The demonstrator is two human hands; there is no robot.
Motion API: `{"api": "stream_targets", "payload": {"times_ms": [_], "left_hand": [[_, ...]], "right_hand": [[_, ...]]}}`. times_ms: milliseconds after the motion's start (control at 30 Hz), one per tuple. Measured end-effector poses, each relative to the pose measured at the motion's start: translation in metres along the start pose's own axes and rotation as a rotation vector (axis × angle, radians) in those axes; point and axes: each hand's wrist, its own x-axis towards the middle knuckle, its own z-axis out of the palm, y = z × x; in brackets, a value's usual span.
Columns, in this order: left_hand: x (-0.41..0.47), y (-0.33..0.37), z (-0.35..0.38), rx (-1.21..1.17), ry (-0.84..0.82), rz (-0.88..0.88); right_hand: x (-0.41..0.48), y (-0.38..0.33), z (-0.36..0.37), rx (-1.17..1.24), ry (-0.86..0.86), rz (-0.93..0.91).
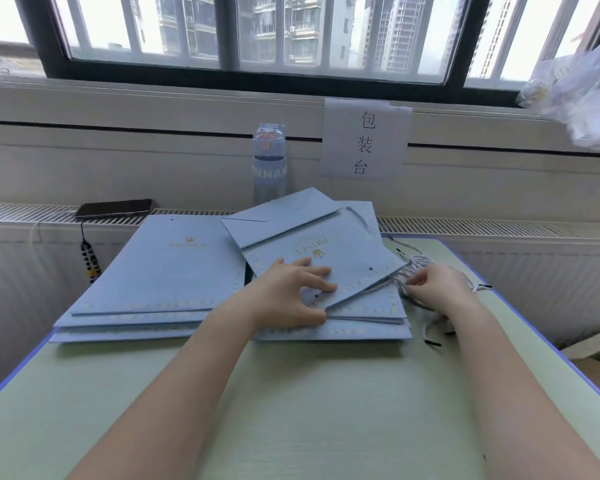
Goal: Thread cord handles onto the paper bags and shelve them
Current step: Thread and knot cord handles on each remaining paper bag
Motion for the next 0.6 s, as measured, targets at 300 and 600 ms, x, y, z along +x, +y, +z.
{"api": "stream_targets", "payload": {"times_ms": [300,600], "left_hand": [[-0.002,-0.001,-0.007,-0.019,-0.052,0.007],[-0.003,0.002,-0.009,-0.087,-0.075,0.035]], "right_hand": [[0.005,-0.005,-0.007,0.372,0.551,-0.048],[-0.023,-0.035,-0.023,1.284,0.15,-0.391]]}}
